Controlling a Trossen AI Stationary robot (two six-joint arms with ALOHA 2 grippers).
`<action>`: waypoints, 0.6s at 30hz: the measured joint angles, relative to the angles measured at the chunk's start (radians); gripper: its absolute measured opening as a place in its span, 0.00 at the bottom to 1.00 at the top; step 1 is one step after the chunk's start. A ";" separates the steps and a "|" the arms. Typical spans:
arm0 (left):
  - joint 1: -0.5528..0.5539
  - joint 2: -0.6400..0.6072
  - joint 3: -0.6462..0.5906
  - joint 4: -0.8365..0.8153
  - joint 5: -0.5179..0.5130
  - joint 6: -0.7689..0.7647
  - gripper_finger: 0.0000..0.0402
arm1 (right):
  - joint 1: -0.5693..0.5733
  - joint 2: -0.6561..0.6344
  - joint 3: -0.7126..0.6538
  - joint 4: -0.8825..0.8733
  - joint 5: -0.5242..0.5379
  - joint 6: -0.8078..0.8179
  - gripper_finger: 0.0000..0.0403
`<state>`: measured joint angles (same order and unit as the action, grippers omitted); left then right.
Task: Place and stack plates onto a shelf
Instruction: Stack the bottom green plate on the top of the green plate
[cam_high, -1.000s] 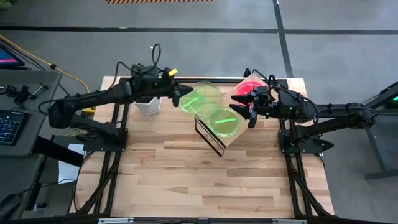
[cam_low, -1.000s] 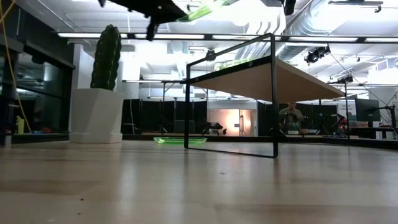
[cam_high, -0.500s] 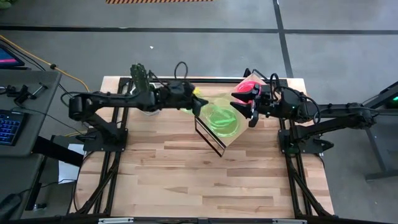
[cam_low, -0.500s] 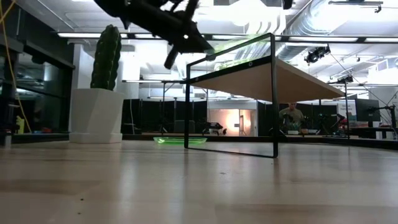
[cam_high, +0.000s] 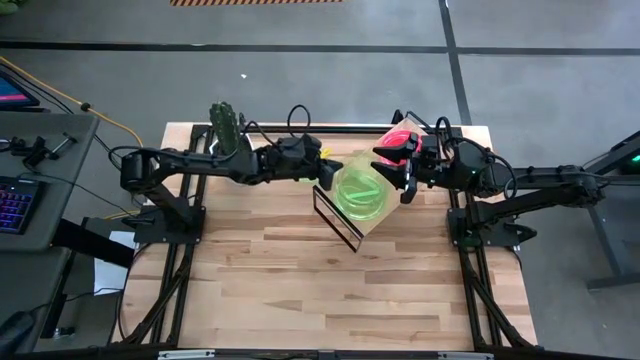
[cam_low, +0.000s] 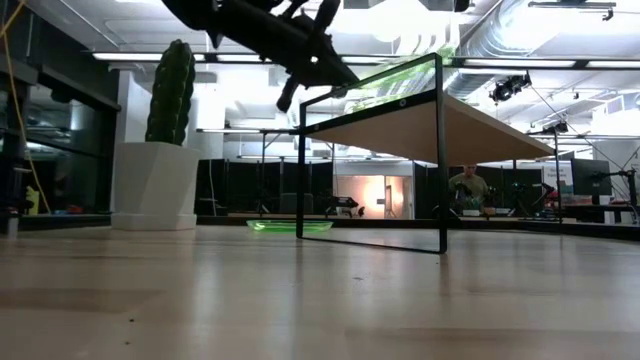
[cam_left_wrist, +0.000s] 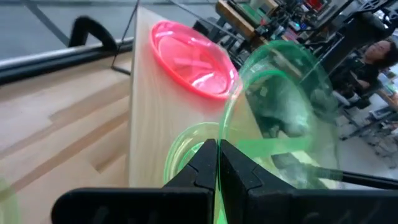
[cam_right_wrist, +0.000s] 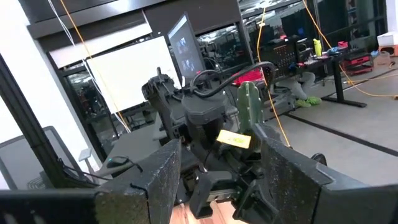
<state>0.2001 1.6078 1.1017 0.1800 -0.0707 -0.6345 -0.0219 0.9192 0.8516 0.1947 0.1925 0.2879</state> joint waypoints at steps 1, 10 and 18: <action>-0.005 0.000 0.001 0.001 -0.022 0.010 0.00 | 0.000 0.000 0.000 0.000 0.000 -0.001 0.51; -0.041 0.038 0.000 -0.003 -0.071 0.046 0.00 | 0.000 0.000 0.000 -0.001 0.000 -0.001 0.51; -0.059 0.049 0.000 0.000 -0.087 0.082 0.01 | 0.000 0.000 0.000 -0.002 0.000 -0.001 0.51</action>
<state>0.1410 1.6573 1.1019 0.1796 -0.1574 -0.5525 -0.0219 0.9192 0.8516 0.1928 0.1925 0.2868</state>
